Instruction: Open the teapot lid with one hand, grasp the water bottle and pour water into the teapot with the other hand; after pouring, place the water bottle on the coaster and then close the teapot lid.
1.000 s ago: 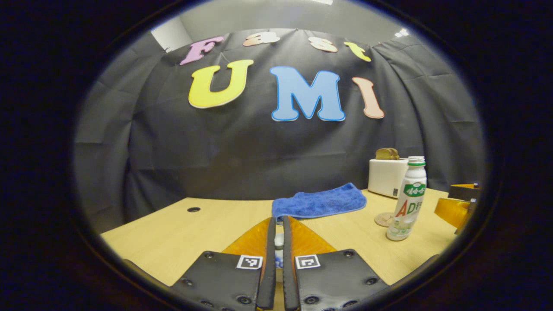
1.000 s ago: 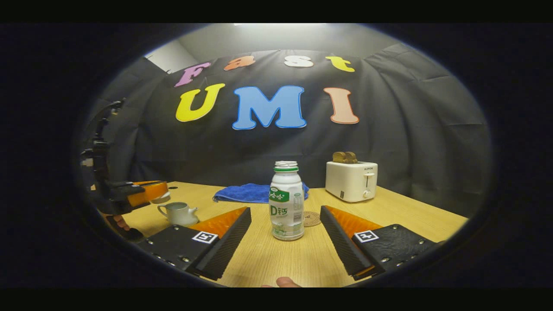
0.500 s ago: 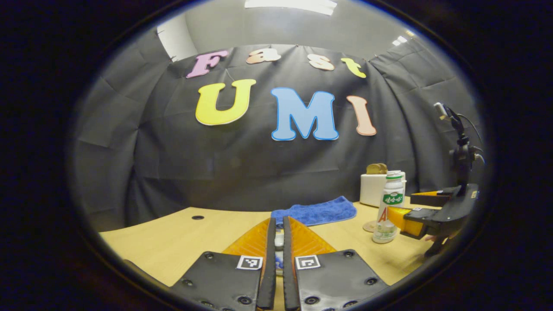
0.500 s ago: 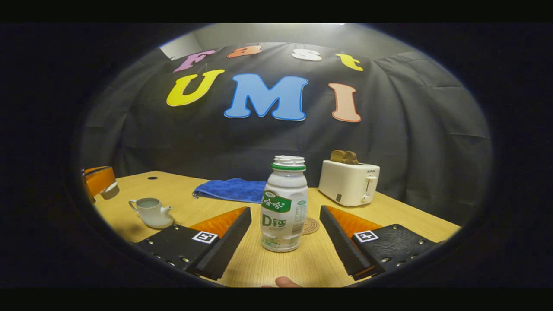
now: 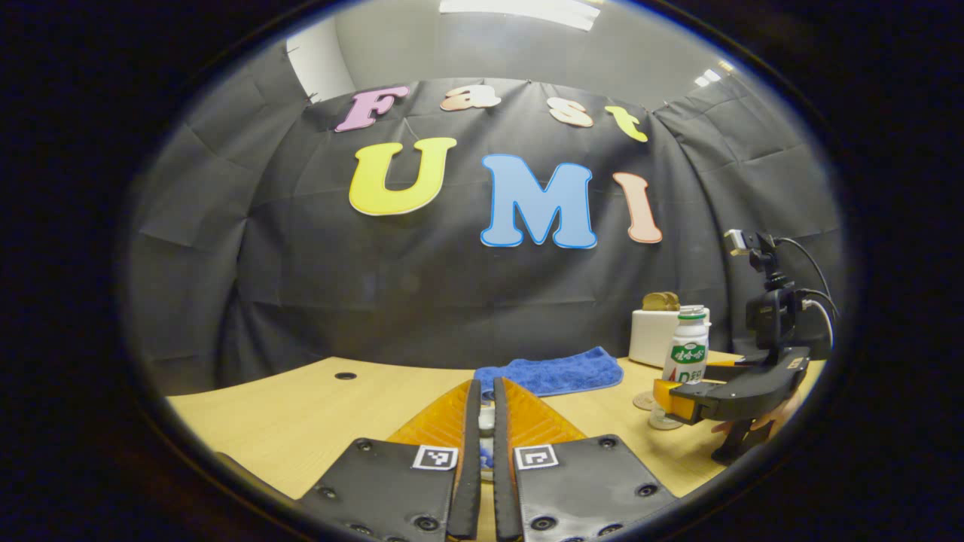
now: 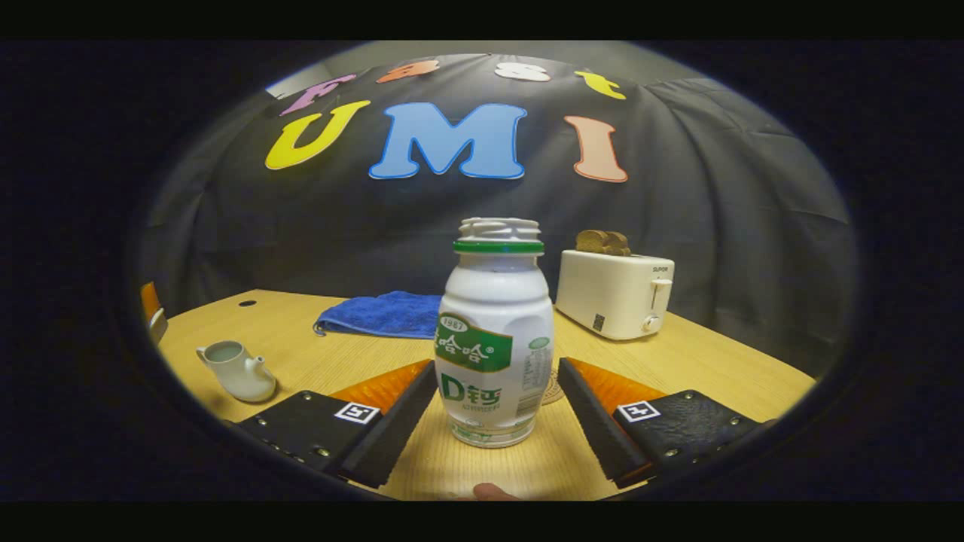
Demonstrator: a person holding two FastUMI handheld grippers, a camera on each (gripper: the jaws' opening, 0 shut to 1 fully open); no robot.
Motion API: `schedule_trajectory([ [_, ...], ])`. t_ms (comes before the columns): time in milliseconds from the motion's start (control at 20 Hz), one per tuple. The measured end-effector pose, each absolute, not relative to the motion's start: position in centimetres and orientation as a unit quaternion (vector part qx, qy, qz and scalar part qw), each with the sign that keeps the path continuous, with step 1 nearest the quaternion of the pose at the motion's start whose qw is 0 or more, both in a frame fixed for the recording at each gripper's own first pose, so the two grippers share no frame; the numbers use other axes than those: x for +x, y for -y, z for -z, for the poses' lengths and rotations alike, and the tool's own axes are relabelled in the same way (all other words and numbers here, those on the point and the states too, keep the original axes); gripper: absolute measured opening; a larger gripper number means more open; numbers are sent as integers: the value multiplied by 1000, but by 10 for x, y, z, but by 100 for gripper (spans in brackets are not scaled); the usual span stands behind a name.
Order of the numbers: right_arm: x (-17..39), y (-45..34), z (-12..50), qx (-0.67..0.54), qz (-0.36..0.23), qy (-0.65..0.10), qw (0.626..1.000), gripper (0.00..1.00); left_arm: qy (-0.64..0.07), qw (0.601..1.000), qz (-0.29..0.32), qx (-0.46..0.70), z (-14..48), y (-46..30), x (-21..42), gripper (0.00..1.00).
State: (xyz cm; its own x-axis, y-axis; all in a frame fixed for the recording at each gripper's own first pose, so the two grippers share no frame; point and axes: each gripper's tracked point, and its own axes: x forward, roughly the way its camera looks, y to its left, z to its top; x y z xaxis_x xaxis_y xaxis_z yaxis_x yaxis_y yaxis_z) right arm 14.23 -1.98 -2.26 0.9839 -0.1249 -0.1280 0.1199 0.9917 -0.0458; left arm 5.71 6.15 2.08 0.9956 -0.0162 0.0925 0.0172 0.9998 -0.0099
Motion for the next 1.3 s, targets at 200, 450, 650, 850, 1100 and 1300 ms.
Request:
schedule_trajectory([
  [200,152,23,20,-23,64,-52,996,60,44,999,9,-7,-19,-63,57,17],
  [450,136,1,0,-123,42,-29,991,75,57,998,13,-32,-17,-65,35,13],
  [650,129,-27,0,-160,14,-22,987,72,59,998,30,-9,-18,-54,4,13],
  [850,129,-39,1,-188,1,-21,982,72,63,997,46,-21,-21,-58,-24,17],
  [1100,132,-46,0,-270,1,-12,963,72,63,996,56,-39,-18,-67,-57,17],
  [1300,136,-60,2,-330,-9,-9,944,72,72,995,58,-40,-17,-71,-76,13],
])
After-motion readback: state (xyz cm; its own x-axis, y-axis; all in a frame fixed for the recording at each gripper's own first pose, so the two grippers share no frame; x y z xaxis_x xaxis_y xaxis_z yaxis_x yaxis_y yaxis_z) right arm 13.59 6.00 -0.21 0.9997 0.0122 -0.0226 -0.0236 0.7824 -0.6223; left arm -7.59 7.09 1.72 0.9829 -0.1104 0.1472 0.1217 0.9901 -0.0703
